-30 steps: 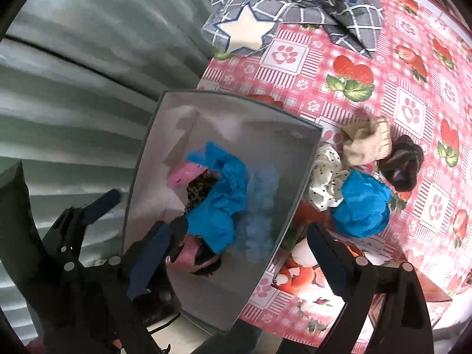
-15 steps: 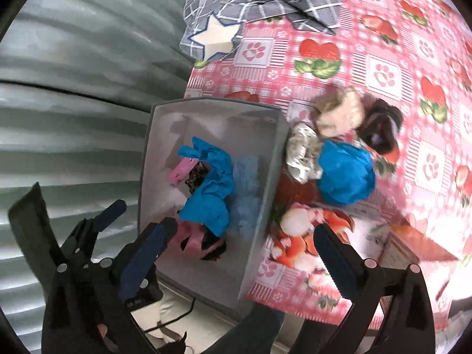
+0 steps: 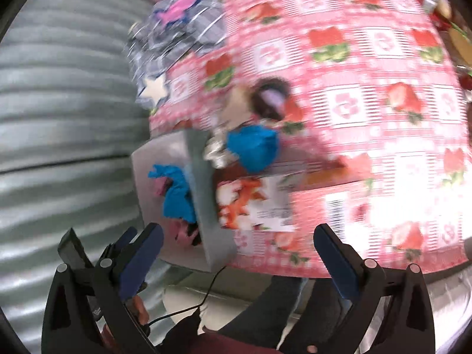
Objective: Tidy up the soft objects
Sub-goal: 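Move both tools back to the pile of soft items, then grasp the beige knit sock with the left tool while the right tool grasps the brown-purple knit hat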
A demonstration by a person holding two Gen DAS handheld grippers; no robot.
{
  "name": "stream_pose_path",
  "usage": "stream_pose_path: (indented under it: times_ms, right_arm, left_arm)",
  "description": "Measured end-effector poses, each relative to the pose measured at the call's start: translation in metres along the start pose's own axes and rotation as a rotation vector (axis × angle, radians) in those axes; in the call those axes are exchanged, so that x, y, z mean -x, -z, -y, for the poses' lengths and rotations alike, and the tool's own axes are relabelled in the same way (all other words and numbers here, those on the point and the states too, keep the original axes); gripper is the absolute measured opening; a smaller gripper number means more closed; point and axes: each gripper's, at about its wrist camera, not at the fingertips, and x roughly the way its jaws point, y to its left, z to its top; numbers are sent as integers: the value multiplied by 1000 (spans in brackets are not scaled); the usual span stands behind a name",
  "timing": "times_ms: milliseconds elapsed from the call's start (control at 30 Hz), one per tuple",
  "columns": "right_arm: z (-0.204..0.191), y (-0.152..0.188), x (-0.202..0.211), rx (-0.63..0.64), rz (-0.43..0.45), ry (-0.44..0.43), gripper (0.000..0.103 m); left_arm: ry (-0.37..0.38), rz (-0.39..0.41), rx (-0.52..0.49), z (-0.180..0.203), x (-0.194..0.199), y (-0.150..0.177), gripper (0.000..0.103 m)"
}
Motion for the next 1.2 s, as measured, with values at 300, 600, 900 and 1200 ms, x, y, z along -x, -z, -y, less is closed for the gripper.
stream_pose_path:
  times_ms: [300, 600, 900, 1200]
  right_arm:
    - [56, -60, -14, -32, -58, 124, 102]
    - [47, -140, -106, 65, -248, 119, 102]
    - [17, -184, -195, 192, -383, 145, 102]
    - [22, -190, -210, 302, -363, 194, 57]
  left_arm:
    - [-3, -30, -42, 37, -16, -15, 103]
    - [-76, -78, -42, 54, -39, -31, 103]
    - [-163, -116, 6, 58, -63, -65, 103]
    - [-209, -158, -79, 85, -106, -119, 103]
